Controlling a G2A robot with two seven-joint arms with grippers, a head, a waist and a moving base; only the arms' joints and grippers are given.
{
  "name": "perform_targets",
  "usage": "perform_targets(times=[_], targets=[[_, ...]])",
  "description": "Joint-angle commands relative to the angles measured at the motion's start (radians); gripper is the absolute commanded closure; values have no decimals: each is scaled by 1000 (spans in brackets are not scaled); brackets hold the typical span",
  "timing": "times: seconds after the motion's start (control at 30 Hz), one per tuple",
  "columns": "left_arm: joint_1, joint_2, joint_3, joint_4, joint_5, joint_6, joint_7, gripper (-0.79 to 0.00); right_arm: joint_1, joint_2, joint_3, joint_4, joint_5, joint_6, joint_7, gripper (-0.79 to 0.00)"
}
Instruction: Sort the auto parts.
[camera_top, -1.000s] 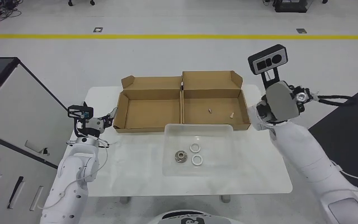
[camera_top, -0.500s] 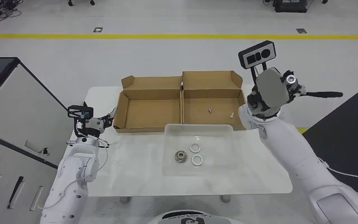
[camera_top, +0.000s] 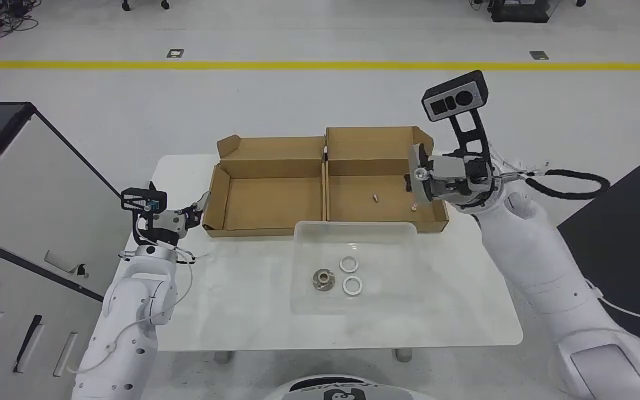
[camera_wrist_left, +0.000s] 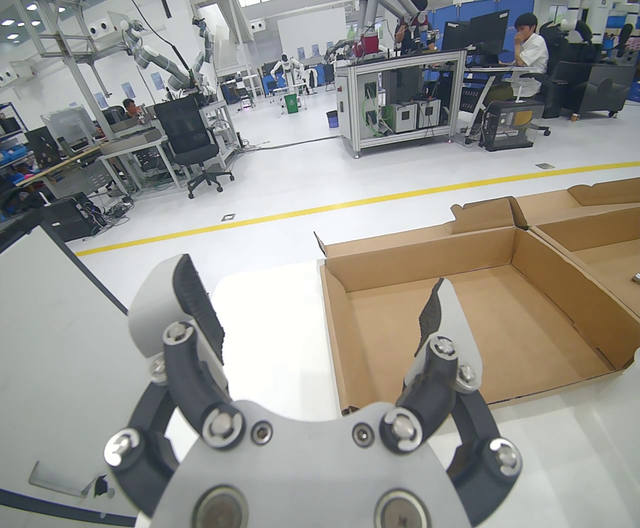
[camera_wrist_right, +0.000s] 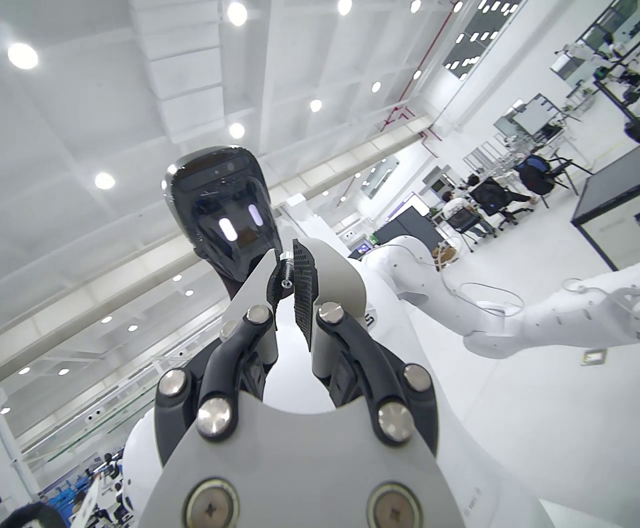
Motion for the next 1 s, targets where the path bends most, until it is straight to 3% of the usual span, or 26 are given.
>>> perform_targets(times=[0.0, 0.5, 0.73, 0.97], targets=[[0, 0, 0, 0, 0, 0, 0, -785, -7, -2, 9, -6, -1, 7, -1, 0], [0, 0, 0, 0, 0, 0, 0, -785, -71, -48, 28, -33, 340, 44, 10, 0], [0, 0, 0, 0, 0, 0, 0, -785, -71, -60, 54, -26, 280, 41, 9, 0], [0, 0, 0, 0, 0, 0, 0, -785, -58, -55, 106, -16, 41, 54, 14, 0]])
